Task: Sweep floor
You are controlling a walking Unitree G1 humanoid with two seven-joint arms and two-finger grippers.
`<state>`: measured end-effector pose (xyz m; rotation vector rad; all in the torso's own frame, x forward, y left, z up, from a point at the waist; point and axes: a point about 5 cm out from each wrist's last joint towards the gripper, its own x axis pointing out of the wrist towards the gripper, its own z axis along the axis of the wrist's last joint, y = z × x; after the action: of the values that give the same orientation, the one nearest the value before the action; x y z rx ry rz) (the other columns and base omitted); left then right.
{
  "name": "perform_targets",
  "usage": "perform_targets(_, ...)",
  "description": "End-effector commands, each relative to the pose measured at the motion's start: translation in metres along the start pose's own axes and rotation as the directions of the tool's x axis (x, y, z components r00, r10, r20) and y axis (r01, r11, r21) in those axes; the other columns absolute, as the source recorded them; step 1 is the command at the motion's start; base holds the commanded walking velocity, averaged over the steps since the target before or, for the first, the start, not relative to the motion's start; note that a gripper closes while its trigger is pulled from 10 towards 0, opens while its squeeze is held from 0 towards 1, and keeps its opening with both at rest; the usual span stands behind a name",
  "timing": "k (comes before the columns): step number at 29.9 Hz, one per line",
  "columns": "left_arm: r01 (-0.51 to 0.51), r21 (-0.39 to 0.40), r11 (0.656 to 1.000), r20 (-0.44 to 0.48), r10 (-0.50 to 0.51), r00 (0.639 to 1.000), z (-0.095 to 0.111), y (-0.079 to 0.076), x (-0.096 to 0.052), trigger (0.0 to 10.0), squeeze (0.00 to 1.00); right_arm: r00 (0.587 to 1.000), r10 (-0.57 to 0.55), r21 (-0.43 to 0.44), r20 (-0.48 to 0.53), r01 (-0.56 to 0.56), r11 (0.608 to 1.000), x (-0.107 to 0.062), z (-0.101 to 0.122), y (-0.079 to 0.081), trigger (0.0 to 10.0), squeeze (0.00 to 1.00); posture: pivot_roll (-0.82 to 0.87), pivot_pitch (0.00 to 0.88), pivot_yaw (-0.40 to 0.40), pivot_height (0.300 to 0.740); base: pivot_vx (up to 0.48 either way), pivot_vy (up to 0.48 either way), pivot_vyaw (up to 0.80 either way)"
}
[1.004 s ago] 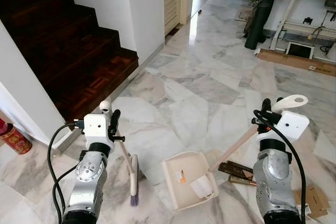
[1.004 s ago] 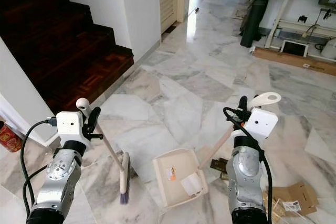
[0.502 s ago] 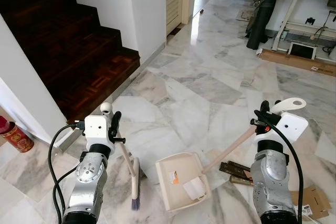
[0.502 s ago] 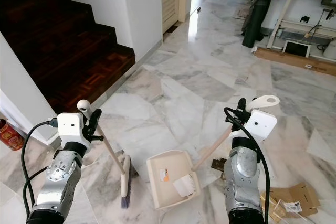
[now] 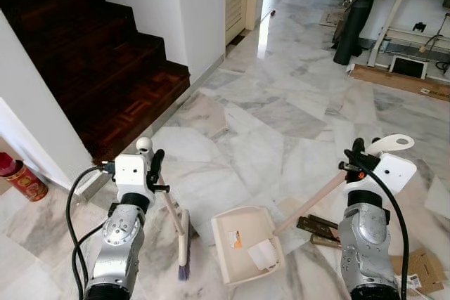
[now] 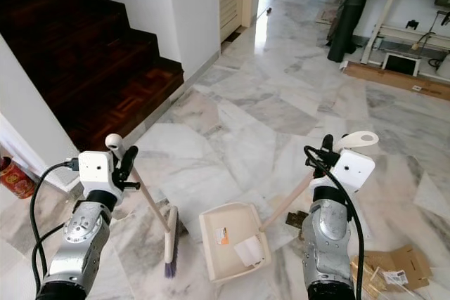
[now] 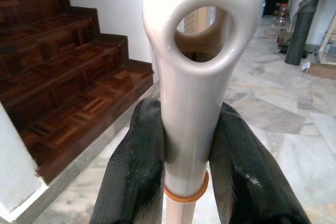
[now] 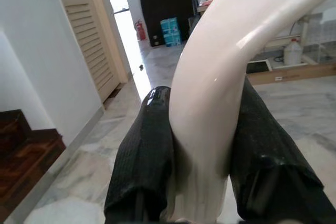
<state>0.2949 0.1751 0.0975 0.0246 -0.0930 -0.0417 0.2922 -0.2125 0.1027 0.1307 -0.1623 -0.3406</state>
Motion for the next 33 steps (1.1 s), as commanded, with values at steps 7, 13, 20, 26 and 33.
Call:
perform_targets(7, 0.020, 0.013, 1.000, 0.063, -0.021, 0.998, 0.0140, -0.0025, 0.0021, 10.0, 0.00, 1.000, -0.005, 0.011, 0.015, 0.005, 1.000, 0.0028, 0.0049, 0.0013, 10.0, 0.00, -0.02, 0.000, 0.043, 0.740, 0.000, 0.000, 0.00)
perform_targets(13, 0.035, 0.012, 0.999, 0.057, -0.035, 0.998, 0.0136, -0.0043, 0.0018, 10.0, 0.00, 1.000, -0.007, 0.014, 0.008, 0.007, 1.000, 0.0022, 0.0035, 0.0016, 10.0, 0.00, -0.02, 0.000, 0.045, 0.740, 0.000, 0.000, 0.00)
perform_targets(20, 0.063, 0.039, 0.997, 0.058, -0.065, 0.996, 0.0136, -0.0080, 0.0014, 10.0, 0.00, 1.000, -0.010, 0.016, 0.003, 0.010, 1.000, 0.0015, 0.0027, 0.0018, 10.0, 0.00, -0.01, 0.000, 0.047, 0.740, 0.000, 0.000, 0.00)
perform_targets(26, 0.070, 0.035, 0.997, 0.058, -0.072, 0.996, 0.0141, -0.0095, 0.0013, 10.0, 0.00, 1.000, -0.012, 0.016, -0.001, 0.012, 1.000, 0.0010, 0.0017, 0.0017, 10.0, 0.00, -0.01, 0.000, 0.048, 0.740, 0.000, 0.000, 0.00)
perform_targets(33, 0.068, 0.035, 0.997, 0.062, -0.070, 0.996, 0.0148, -0.0089, 0.0013, 10.0, 0.00, 1.000, -0.014, 0.013, -0.003, 0.014, 1.000, 0.0009, 0.0017, 0.0007, 10.0, 0.00, -0.01, 0.000, 0.048, 0.740, 0.000, 0.000, 0.00)
